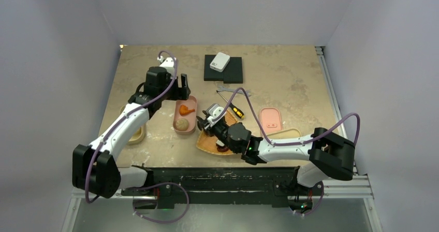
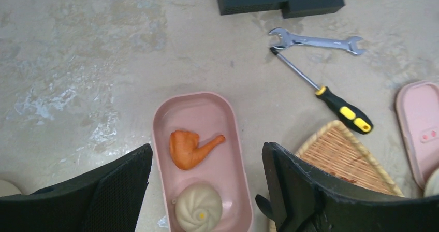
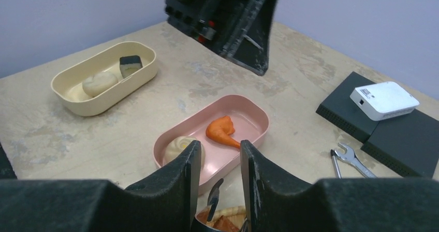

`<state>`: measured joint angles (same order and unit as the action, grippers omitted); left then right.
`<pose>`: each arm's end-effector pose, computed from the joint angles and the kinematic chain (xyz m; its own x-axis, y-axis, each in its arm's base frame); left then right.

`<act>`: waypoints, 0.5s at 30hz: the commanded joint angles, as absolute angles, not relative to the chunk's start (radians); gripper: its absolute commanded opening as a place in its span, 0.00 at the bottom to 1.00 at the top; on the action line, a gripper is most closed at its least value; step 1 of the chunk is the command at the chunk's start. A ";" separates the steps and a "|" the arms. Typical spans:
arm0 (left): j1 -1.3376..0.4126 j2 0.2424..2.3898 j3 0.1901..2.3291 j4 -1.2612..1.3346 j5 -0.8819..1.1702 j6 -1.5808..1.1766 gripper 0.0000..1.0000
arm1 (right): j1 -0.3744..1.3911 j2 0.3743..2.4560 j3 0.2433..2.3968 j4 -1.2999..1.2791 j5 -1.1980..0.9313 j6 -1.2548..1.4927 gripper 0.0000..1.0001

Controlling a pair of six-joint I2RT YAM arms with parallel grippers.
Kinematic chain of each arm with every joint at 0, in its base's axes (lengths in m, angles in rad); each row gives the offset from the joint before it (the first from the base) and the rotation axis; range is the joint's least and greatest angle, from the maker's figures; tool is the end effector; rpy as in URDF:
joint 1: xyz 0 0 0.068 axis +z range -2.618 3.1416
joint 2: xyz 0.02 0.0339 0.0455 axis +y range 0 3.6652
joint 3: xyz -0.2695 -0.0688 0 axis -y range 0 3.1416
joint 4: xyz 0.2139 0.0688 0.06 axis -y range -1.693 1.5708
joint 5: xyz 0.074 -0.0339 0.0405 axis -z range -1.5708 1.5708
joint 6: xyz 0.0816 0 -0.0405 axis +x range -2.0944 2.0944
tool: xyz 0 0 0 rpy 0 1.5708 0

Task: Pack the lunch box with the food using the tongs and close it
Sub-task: Adjust the clamp.

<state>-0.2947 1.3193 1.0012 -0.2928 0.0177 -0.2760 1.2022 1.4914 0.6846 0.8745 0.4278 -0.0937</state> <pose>0.2889 -0.0892 0.2754 -0.6110 -0.0993 -0.7854 0.1432 0.9619 -0.2330 0.1533 0.3029 0.2792 0.0897 -0.0040 -0.9960 -0.6943 0.7167 -0.0654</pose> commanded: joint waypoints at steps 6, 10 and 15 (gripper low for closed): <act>-0.293 1.102 0.918 -0.126 0.126 -0.198 0.76 | 1.193 1.500 0.746 0.851 0.566 -0.052 0.00; -0.295 1.056 0.899 -0.098 0.208 -0.165 0.76 | 1.192 1.439 0.767 0.814 0.585 -0.064 0.00; -0.311 1.018 0.863 -0.062 0.421 -0.126 0.76 | 1.179 1.340 0.825 0.698 0.575 -0.087 0.00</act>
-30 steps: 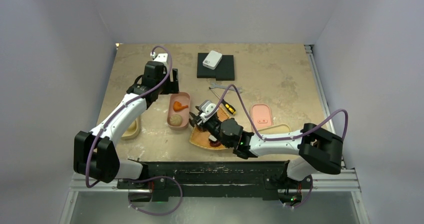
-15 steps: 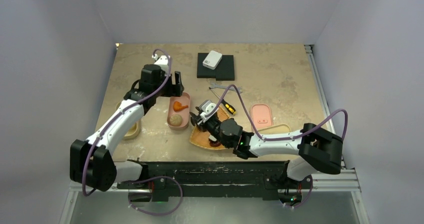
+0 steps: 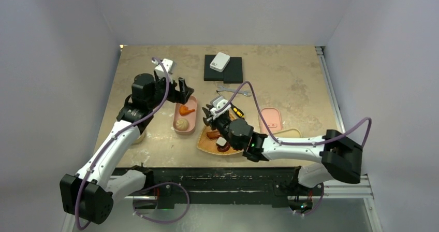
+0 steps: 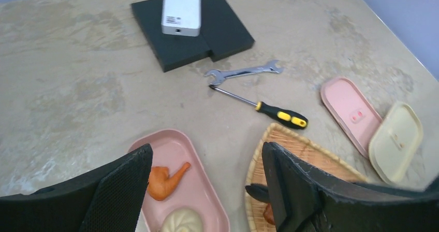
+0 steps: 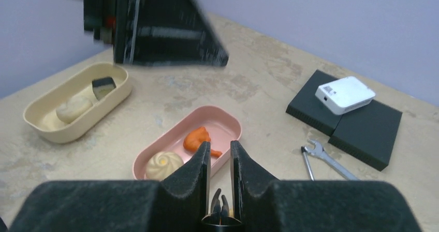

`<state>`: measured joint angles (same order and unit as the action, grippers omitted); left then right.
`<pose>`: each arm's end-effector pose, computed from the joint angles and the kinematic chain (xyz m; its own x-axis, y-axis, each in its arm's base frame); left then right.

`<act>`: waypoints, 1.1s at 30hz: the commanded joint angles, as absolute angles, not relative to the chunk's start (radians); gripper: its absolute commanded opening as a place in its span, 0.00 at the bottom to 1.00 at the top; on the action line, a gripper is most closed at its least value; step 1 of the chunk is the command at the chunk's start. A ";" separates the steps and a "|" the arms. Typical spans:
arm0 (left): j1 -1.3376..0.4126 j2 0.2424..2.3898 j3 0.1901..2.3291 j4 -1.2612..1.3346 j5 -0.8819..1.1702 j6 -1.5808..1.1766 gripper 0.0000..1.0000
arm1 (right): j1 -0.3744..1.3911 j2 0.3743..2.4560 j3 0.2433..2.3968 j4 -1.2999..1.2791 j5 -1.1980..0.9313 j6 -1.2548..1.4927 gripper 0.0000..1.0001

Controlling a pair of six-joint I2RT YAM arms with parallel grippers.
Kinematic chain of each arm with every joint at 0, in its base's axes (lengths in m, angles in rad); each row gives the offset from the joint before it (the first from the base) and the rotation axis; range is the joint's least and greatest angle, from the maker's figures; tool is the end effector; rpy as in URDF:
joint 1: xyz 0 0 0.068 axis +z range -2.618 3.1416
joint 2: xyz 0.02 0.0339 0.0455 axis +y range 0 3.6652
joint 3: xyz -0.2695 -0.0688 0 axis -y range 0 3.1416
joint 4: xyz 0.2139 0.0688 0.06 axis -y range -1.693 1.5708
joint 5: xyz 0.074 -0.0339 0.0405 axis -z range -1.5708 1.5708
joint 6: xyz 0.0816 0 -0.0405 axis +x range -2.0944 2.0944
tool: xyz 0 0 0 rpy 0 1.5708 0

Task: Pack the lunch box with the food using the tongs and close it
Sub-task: Adjust the clamp.

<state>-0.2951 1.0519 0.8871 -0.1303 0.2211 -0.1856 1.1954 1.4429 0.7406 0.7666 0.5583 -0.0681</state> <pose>0.2380 -0.0910 0.3269 -0.3629 -0.0779 -0.9286 0.4248 0.8731 -0.2392 0.1614 0.2917 0.2976 0.0640 0.0050 -0.9979 -0.5923 0.8050 -0.0339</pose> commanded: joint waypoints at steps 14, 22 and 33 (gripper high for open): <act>-0.408 1.043 0.816 0.119 0.910 -0.235 0.76 | 0.790 1.097 0.973 0.277 -0.263 0.106 0.00; -0.469 1.070 0.800 0.310 1.017 -0.404 0.76 | 0.723 1.088 1.013 0.256 -0.692 0.189 0.00; -0.533 1.082 0.721 0.593 1.029 -0.647 0.75 | 0.722 1.144 1.008 0.404 -0.874 0.281 0.00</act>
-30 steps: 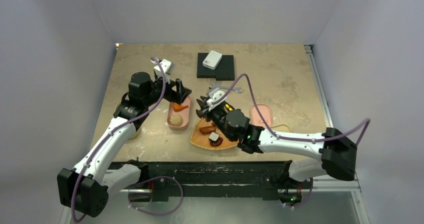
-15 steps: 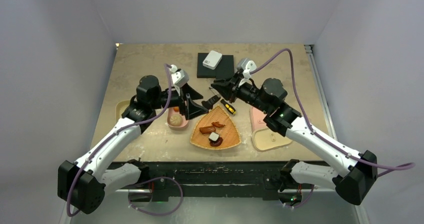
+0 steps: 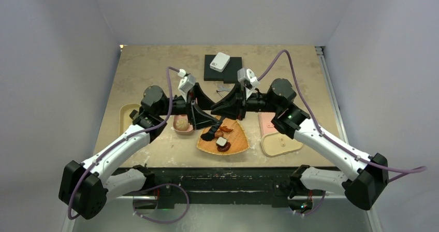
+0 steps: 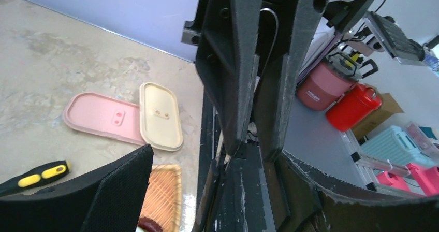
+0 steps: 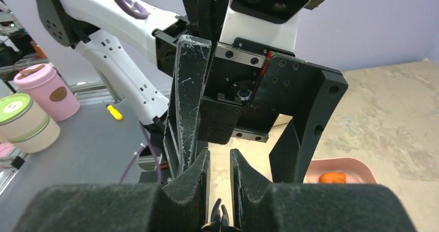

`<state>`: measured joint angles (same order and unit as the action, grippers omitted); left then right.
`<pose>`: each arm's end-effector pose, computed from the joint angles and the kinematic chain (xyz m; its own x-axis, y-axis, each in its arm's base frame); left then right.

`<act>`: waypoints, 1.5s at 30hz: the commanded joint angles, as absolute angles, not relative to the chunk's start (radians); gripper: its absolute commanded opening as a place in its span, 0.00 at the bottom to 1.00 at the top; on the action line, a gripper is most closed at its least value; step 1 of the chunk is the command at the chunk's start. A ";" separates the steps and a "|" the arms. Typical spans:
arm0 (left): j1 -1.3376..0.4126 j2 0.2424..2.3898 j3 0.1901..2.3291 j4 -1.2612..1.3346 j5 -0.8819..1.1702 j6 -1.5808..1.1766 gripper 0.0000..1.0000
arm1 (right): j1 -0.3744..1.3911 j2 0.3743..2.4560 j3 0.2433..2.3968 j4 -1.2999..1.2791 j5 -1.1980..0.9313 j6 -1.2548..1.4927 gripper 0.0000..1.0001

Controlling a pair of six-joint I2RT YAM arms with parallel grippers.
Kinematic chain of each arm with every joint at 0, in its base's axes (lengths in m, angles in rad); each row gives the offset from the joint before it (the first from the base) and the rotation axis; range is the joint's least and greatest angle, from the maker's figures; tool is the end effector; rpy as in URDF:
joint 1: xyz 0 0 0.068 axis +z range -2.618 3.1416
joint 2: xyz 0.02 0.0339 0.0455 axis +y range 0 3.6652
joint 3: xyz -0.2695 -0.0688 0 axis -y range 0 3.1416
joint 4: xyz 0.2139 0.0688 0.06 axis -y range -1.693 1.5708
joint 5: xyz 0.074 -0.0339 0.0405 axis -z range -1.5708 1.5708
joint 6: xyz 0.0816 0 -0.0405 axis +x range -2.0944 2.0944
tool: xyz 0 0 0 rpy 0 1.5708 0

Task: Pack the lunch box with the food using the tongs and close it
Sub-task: Adjust the clamp.

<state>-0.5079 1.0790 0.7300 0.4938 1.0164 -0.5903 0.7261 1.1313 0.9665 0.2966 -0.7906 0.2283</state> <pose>0.1672 -0.1725 0.3512 -0.4469 -0.0866 -0.8904 0.8936 0.0031 -0.4489 0.1532 0.2136 0.3988 -0.1292 0.0982 -0.9867 -0.9904 0.0369 0.1334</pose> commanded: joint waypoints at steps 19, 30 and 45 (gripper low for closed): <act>-0.616 1.105 0.743 0.486 0.951 -0.568 0.00 | 0.722 1.157 0.991 0.410 -0.792 0.292 0.21; -0.616 1.071 0.735 0.399 0.840 -0.513 0.00 | 0.706 1.043 0.950 0.427 -0.597 0.292 0.71; -0.617 0.856 0.579 0.407 0.189 -0.486 0.00 | 0.706 0.988 0.838 0.513 -0.190 0.583 0.84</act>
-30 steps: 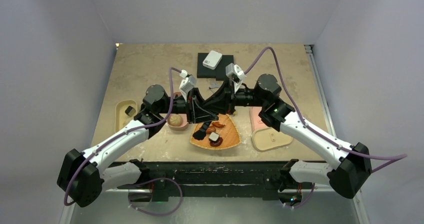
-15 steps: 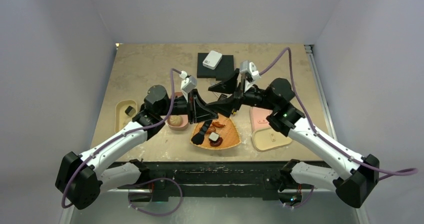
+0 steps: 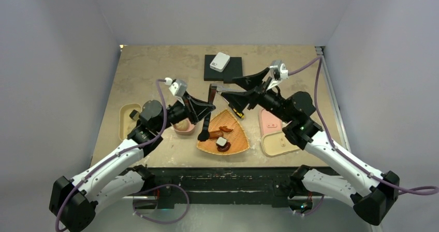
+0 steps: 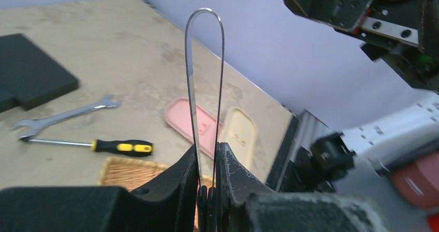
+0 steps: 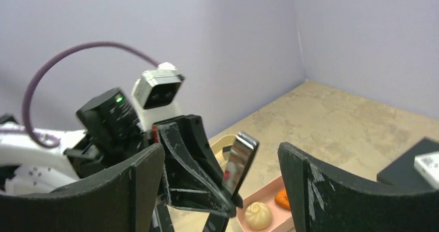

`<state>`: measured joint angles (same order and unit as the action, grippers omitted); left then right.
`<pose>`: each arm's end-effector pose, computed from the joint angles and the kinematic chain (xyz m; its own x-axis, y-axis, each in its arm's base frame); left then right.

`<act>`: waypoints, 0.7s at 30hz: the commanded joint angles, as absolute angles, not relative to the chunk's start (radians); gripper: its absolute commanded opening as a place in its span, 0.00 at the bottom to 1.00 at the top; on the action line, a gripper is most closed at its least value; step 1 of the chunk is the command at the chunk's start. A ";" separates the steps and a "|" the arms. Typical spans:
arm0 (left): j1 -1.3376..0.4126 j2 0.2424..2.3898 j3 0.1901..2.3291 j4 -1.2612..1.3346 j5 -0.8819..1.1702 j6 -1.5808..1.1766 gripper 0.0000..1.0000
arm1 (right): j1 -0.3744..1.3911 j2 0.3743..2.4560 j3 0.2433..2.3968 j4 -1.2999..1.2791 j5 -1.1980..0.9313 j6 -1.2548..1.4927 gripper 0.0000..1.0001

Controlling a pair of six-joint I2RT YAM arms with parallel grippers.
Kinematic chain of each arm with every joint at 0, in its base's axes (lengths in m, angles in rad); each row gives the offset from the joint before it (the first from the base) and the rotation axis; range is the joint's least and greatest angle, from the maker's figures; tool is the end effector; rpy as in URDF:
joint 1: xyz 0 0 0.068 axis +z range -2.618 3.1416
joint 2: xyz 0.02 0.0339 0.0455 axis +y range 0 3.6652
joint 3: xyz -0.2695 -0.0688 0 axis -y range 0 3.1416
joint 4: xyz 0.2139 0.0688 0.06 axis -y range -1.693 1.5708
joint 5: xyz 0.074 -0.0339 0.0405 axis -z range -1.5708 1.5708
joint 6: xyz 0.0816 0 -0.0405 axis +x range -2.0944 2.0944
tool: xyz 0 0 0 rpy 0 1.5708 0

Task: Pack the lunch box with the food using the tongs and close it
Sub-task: Adjust the clamp.

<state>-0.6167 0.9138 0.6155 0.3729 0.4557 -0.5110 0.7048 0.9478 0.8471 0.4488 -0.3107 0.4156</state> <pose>0.1623 -0.1591 0.3324 -0.3760 -0.2717 -0.8859 0.7950 0.3965 -0.4591 0.1546 0.1643 0.4223 -0.0997 0.4198 -0.9021 -0.8695 0.4040 0.2841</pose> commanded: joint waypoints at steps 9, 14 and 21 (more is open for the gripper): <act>-0.618 0.848 0.598 0.299 0.063 -0.460 0.00 | 0.912 1.205 0.982 0.458 0.107 0.598 0.74; -0.620 0.851 0.591 0.302 0.060 -0.464 0.00 | 0.952 1.299 1.053 0.415 0.221 0.585 0.71; -0.620 0.836 0.582 0.298 0.043 -0.464 0.00 | 0.989 1.413 1.160 0.342 0.375 0.518 0.61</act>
